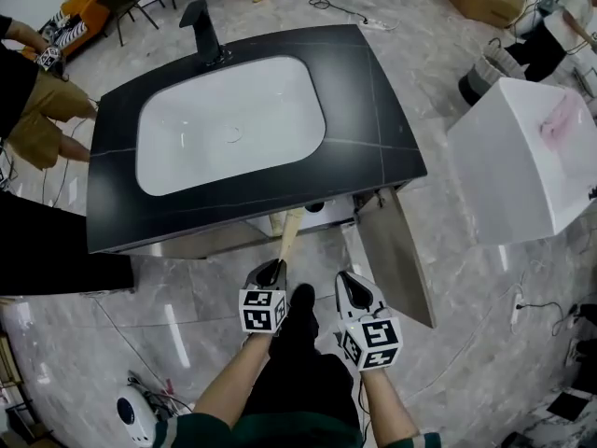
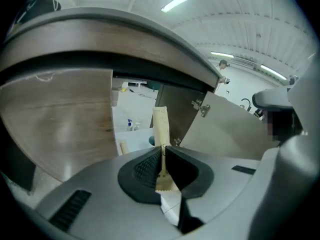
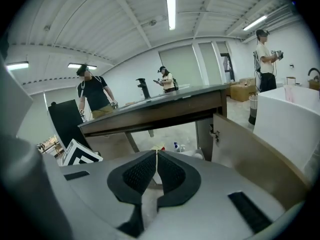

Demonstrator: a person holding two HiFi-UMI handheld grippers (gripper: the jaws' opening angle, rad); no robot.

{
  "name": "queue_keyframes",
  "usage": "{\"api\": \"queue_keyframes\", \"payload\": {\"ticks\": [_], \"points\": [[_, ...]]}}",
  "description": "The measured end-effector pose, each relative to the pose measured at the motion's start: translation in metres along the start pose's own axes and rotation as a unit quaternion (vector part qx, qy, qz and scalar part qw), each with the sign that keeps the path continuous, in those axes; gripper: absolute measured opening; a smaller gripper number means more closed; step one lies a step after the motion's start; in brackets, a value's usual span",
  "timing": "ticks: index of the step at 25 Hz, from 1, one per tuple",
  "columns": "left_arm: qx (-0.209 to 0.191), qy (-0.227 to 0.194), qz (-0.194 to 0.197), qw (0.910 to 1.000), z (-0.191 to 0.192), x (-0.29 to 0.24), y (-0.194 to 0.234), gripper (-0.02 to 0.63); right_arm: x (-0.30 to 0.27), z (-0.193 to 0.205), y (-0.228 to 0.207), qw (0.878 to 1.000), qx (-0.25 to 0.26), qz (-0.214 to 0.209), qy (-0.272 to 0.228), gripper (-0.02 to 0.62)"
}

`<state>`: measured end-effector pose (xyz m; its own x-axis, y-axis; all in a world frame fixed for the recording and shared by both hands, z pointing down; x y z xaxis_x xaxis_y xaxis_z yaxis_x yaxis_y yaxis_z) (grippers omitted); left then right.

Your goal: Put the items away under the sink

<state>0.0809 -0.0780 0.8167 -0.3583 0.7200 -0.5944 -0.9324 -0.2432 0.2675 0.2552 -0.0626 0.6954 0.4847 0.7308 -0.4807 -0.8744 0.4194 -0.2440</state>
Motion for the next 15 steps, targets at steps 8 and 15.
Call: {"api": "queue_keyframes", "payload": {"ticks": [8, 15], "points": [[-0.01, -0.027, -0.029, 0.9992, 0.038, -0.117, 0.032, 0.037, -0.088, 0.063, -0.058, 0.999, 0.019, -0.003, -0.032, 0.043], [0.029, -0.042, -0.057, 0.997, 0.083, -0.211, 0.066, 0.038, -0.162, 0.128, -0.101, 0.998, 0.039, -0.002, -0.049, 0.043]]}}
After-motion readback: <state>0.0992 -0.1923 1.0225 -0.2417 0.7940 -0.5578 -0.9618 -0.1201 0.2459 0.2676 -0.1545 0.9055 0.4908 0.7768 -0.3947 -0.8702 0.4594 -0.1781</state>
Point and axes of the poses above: the fingertips, and each gripper's own axes: x backward along the fingers, y to its left, z out of its underside, the point moved 5 cm from there along x, backward along the fingers, and after that the axes turned 2 degrees about -y, right-handed, at the moved point
